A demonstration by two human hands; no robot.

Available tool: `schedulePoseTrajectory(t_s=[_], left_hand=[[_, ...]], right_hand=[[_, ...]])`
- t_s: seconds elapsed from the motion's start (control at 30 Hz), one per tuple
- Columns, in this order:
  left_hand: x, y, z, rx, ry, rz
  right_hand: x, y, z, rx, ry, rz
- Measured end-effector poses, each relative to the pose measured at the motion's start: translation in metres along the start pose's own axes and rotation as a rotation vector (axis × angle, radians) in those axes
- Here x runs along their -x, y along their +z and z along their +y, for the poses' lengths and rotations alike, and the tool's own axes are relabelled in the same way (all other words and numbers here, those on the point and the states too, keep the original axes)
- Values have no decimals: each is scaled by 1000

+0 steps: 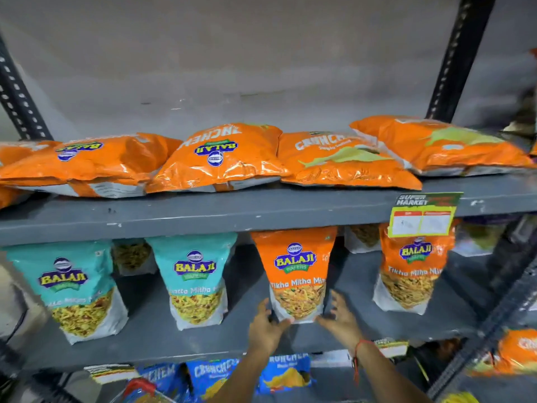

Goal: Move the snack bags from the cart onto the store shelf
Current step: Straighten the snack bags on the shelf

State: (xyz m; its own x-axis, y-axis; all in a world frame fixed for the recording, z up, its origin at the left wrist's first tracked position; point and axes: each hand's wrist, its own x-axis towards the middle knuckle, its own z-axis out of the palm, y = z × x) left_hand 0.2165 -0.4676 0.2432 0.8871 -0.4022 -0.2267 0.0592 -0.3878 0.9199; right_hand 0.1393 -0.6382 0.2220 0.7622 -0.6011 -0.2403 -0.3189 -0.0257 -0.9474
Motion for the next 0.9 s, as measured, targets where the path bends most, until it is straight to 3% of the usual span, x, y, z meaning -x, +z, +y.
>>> schedulePoseTrajectory(t_s=[0.23, 0.47, 0.63, 0.73, 0.9], left_hand=[[-28, 24, -19, 5, -53, 127], [-16, 26, -16, 58, -55, 193], [6, 30, -9, -7, 53, 255], [13, 51, 5, -57, 144, 190], [21, 119, 39, -22, 217, -11]], right_hand=[[-29, -2, 11, 110, -98, -178], [-28, -10, 10, 114, -84, -187], [7, -28, 11, 84, -73, -62], [29, -53, 15, 71, -99, 57], [48, -128, 14, -39, -112, 408]])
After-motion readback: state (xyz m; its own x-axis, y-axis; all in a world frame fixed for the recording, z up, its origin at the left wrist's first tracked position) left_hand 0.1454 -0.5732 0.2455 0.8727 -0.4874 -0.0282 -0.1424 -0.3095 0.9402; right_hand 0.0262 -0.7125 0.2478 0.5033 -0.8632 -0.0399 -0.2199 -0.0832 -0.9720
